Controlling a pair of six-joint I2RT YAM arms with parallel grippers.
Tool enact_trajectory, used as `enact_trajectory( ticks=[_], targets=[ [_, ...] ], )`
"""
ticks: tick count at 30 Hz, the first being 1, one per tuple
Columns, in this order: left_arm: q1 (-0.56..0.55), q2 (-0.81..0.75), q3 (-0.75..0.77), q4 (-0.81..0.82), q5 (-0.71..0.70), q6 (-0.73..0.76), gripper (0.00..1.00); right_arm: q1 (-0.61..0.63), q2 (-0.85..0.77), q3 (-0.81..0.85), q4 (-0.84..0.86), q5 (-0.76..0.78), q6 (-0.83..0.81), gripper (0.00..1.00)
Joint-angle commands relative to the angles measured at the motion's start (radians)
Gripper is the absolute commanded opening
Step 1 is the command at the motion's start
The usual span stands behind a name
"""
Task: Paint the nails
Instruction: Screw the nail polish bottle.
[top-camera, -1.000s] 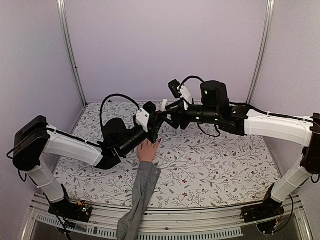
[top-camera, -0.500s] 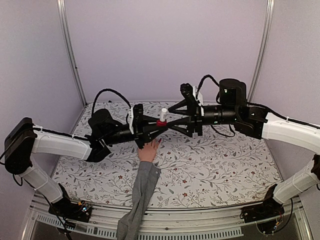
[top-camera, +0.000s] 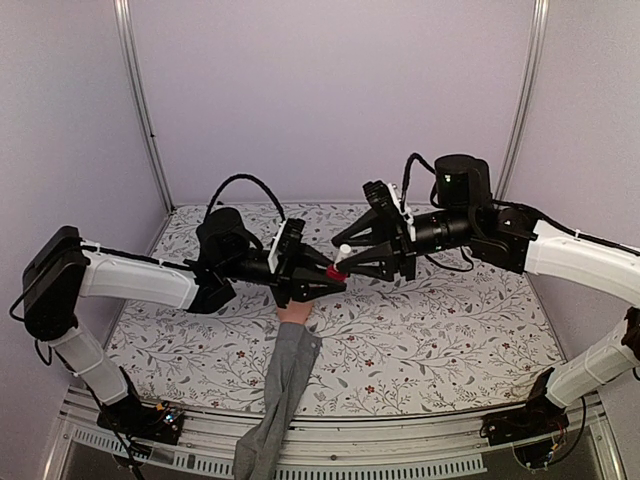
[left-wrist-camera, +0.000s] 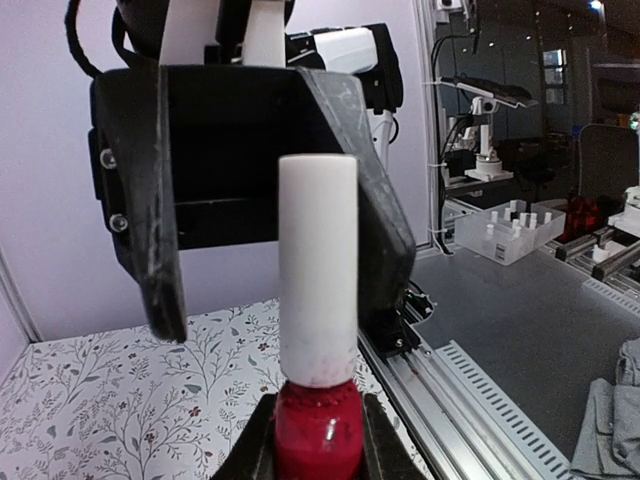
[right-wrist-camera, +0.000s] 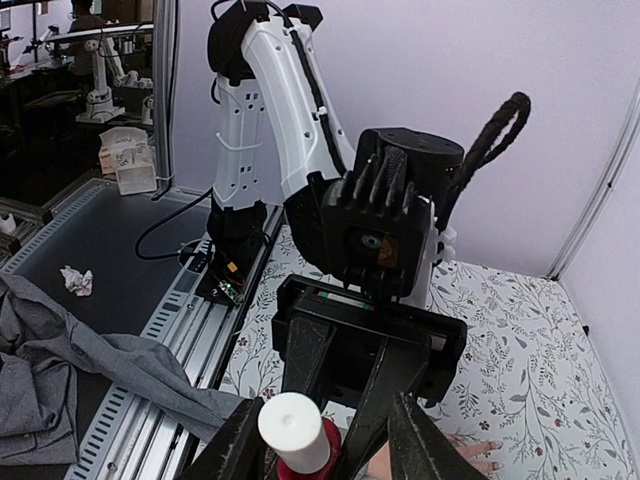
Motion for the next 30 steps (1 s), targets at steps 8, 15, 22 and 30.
enact_trajectory(
  ticks=[8, 15, 22, 30],
  targets=[
    [0.012, 0.025, 0.037, 0.009, 0.072, -0.047, 0.00, -0.001, 0.022, 0.055, -0.070, -0.058, -0.044, 0.22],
    [0.022, 0.025, 0.035, 0.031, 0.060, -0.066, 0.00, 0.007, 0.038, 0.068, -0.105, -0.051, -0.059, 0.15],
    [0.036, 0.002, 0.002, 0.086, -0.022, -0.078, 0.00, 0.013, 0.058, 0.081, -0.118, -0.019, -0.048, 0.05],
    [0.036, -0.063, -0.043, 0.083, -0.277, -0.019, 0.00, 0.012, 0.107, 0.098, -0.059, 0.095, 0.074, 0.00]
  ],
)
